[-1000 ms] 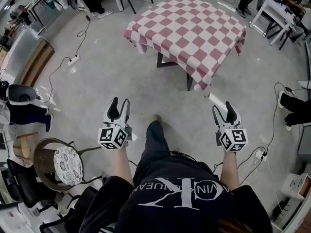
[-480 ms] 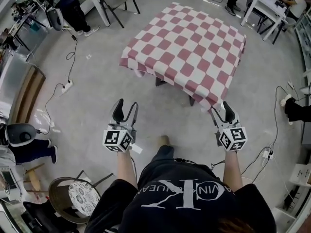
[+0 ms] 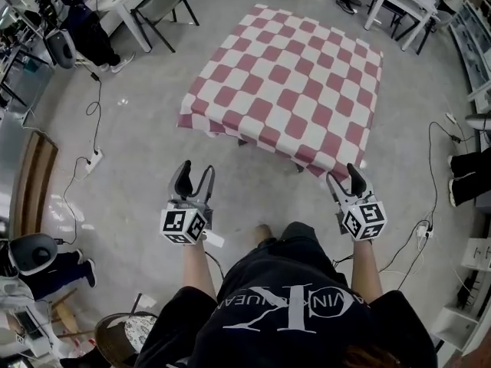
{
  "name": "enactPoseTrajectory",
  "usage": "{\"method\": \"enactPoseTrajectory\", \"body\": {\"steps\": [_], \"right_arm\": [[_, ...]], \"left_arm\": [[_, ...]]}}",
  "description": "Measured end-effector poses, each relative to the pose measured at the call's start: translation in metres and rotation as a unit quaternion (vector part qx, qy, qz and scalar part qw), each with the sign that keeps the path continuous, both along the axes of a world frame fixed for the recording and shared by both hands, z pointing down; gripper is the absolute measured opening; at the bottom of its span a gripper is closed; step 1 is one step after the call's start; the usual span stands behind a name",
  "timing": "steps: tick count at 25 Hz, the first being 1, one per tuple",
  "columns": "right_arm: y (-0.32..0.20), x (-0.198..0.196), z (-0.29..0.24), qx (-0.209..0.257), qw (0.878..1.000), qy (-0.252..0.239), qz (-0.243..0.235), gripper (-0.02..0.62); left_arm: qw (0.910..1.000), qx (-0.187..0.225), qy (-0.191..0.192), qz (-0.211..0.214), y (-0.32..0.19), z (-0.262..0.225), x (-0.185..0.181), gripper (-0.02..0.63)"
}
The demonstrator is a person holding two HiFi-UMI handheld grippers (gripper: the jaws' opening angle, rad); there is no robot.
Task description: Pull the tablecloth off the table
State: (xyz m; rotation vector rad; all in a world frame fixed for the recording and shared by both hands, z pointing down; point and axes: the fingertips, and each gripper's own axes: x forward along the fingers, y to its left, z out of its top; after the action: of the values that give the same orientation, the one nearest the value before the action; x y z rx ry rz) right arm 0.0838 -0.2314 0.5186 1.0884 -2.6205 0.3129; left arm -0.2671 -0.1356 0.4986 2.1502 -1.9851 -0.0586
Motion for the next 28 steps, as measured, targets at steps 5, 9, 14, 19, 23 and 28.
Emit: {"method": "enactPoseTrajectory", "body": {"steps": [5,9,14,19,23,28], "right_arm": [[-0.037,0.016,0.015,-0.024,0.999,-0.001,0.039,0.249],[-0.081,0.009,0.034,-0.044,0.998,-0.001,0.046,0.25],[-0.144,0.005,0.044,-0.069,0.996,0.008,0.05,0.258],[-0.192,-0.002,0.053,-0.088,0.995,0.013,0.043,0.261],[-0.212,-0.006,0.065,-0.101,0.994,0.022,0.034,0.265],[-0.235,-0.002,0.08,-0.122,0.992,0.02,0.037,0.268]], "left_arm": [[0.9992,-0.021,0.005,0.034,-0.043,0.021,0.013,0.262],[0.9981,-0.037,0.006,0.048,-0.092,0.033,0.006,0.265],[0.9973,-0.024,-0.005,0.069,-0.169,0.011,-0.006,0.265],[0.9949,-0.024,-0.005,0.098,-0.234,0.004,0.005,0.265],[0.9913,-0.054,-0.001,0.12,-0.263,0.021,0.022,0.265],[0.9897,-0.055,0.019,0.131,-0.297,0.023,0.032,0.265]]}}
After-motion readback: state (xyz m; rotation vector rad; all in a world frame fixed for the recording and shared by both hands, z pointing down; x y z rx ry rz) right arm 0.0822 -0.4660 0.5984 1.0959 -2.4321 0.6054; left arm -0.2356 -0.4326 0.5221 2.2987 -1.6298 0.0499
